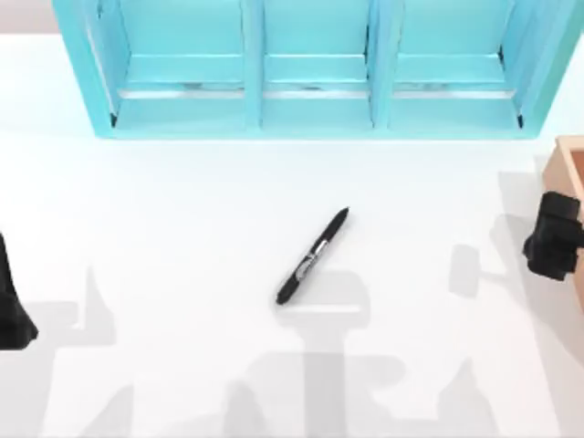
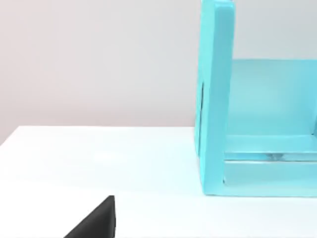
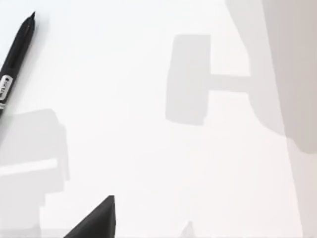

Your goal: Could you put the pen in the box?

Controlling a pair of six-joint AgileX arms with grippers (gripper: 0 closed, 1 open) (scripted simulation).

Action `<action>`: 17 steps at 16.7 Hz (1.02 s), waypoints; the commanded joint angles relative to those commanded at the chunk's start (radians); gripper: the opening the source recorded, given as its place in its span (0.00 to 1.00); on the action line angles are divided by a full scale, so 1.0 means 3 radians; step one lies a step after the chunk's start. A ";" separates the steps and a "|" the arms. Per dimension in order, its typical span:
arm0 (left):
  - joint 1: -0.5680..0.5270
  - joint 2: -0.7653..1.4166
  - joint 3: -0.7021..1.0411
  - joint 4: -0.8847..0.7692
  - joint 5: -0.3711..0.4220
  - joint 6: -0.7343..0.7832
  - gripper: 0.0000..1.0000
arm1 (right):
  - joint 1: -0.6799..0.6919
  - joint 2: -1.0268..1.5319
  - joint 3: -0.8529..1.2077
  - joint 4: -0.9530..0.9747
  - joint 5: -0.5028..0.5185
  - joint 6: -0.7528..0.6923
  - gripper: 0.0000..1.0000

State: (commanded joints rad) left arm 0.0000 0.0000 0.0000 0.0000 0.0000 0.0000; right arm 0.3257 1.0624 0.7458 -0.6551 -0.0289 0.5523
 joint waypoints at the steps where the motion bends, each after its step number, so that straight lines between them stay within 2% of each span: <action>1: 0.0000 0.0000 0.0000 0.0000 0.0000 0.0000 1.00 | 0.0089 0.0356 0.0255 -0.0203 0.0007 0.0174 1.00; 6: 0.0000 0.0000 0.0000 0.0000 0.0000 0.0000 1.00 | 0.0502 0.2047 0.1652 -0.1105 0.0042 0.1014 1.00; 10: 0.0000 0.0000 0.0000 0.0000 0.0000 0.0000 1.00 | 0.0767 0.3145 0.2831 -0.1592 0.0051 0.1586 1.00; 14: 0.0000 0.0000 0.0000 0.0000 0.0000 0.0000 1.00 | 0.0952 0.3890 0.3849 -0.1840 0.0040 0.1999 1.00; 17: 0.0000 0.0000 0.0000 0.0000 0.0000 0.0000 1.00 | 0.1034 0.4193 0.4329 -0.1906 0.0026 0.2184 1.00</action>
State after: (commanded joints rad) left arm 0.0000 0.0000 0.0000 0.0000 0.0000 0.0000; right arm 0.6359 2.3203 2.0444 -1.2270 -0.0210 1.2074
